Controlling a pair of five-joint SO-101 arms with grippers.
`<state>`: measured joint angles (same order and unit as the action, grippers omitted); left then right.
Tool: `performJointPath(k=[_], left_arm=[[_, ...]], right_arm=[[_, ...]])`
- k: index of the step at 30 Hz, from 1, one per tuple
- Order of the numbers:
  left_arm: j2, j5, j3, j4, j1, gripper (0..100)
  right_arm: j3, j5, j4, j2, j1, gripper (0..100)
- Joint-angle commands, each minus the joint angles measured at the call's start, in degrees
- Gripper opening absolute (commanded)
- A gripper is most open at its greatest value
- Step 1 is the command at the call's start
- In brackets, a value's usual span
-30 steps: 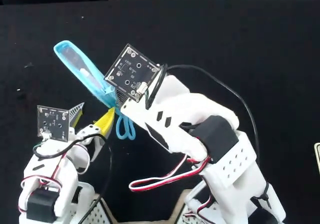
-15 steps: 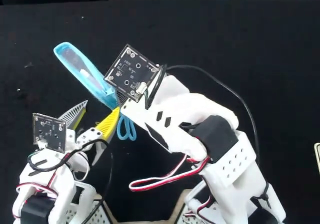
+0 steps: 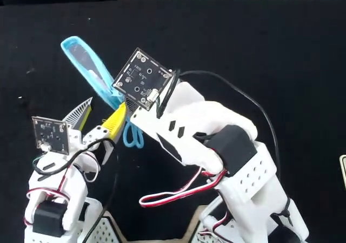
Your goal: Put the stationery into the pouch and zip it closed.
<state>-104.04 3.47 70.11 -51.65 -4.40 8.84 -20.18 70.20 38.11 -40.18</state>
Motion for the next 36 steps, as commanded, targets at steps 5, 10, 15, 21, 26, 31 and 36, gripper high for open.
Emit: performJointPath(k=[5, 10, 15, 21, 26, 31, 36], left_arm=[[0.3, 0.5, -0.2, 1.2, 1.2, 26], [0.3, -7.9, -0.2, 1.0, -3.7, 20], [0.3, -14.6, -0.3, 1.0, -9.8, 14], [0.3, -15.1, -0.4, 1.0, -9.7, 14], [0.3, -15.1, -2.9, 0.8, -9.7, 14], [0.3, -14.9, -2.5, -0.3, -9.7, 14], [0.0, -7.8, -6.7, -5.4, -10.2, 21]], right_arm=[[-0.4, -0.4, -1.3, 2.5, 0.9, 1.2], [-0.4, -0.4, -1.2, 2.7, 0.9, 1.2], [-0.4, -0.3, -1.1, 2.8, 1.1, 1.2], [-0.4, -0.4, 0.5, 2.9, 1.1, 1.2], [-0.4, -0.4, 0.5, 2.9, 1.2, 1.2], [-0.4, -0.4, 0.5, 2.9, 1.1, 1.2], [-0.4, -0.4, 0.5, 2.9, 1.1, 1.2]])
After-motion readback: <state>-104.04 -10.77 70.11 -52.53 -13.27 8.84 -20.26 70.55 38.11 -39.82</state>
